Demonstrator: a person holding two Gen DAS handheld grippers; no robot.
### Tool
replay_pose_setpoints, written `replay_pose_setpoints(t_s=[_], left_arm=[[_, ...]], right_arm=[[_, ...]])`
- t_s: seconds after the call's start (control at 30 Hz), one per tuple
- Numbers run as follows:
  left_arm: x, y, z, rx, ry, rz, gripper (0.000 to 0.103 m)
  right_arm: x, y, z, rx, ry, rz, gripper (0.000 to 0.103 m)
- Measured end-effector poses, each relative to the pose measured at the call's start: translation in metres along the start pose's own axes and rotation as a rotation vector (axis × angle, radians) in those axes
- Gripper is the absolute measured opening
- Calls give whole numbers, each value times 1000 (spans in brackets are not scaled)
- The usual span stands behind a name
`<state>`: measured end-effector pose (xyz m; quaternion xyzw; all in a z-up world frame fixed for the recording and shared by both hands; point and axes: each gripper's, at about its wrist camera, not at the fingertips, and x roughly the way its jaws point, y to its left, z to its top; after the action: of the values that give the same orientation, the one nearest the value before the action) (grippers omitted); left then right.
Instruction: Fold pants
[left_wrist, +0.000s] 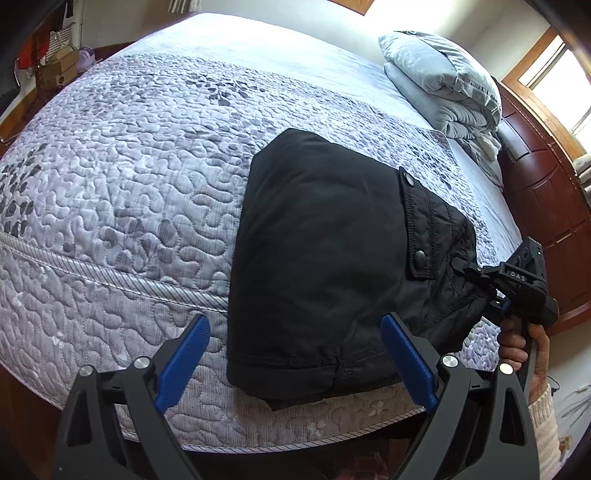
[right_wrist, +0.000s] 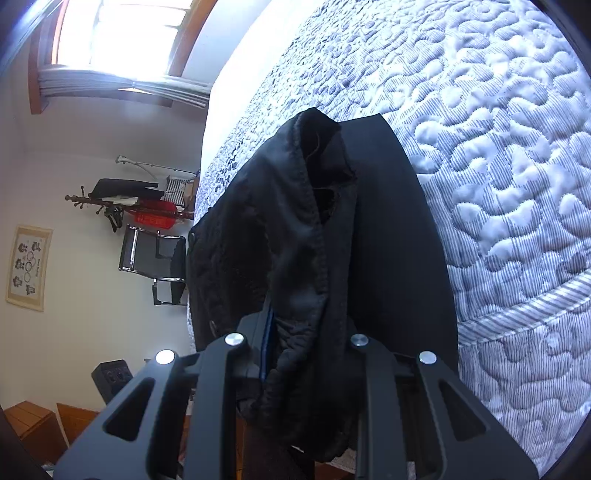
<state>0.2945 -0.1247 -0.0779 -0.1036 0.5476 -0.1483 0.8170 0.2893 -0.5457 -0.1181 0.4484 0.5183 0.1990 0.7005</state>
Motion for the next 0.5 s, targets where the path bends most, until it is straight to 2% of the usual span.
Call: replay_pose_setpoints(t_s=[0.2,0.33,0.5], left_arm=[[2,-6,-2,19,9,2,94],[2,-3,-3,11,14,0,94],[5,1,-4,0,16,-3,94]], right_arm=[[-2,-5,-2,-6,-2,14,30],[-7,-3,-9,-14,3,35,50],[-14,-5,-19,-24,14,56,64]])
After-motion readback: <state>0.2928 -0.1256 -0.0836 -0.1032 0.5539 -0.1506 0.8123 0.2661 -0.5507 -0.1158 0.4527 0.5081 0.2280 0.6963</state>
